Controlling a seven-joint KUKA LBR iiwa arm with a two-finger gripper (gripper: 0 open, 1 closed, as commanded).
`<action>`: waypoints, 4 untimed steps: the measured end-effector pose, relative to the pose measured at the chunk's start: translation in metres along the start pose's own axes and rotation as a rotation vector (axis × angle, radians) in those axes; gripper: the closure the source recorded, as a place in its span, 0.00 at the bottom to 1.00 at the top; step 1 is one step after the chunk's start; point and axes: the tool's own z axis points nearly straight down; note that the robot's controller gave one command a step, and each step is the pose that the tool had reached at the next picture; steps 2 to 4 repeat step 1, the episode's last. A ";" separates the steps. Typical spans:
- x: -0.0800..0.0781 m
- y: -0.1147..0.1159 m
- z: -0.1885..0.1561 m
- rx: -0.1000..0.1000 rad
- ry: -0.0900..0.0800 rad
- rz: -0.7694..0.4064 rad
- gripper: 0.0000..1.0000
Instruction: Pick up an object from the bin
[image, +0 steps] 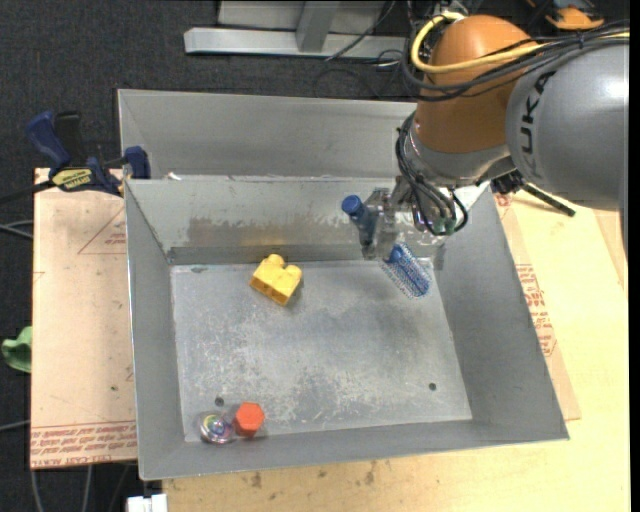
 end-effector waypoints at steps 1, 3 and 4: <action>0.072 0.024 0.014 -0.002 0.015 -0.301 1.00; 0.072 0.024 0.014 -0.002 0.015 -0.301 1.00; 0.072 0.024 0.014 -0.002 0.015 -0.301 1.00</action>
Offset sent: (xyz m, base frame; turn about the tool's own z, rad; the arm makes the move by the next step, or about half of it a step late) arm -0.0697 0.0262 -0.0134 -0.3011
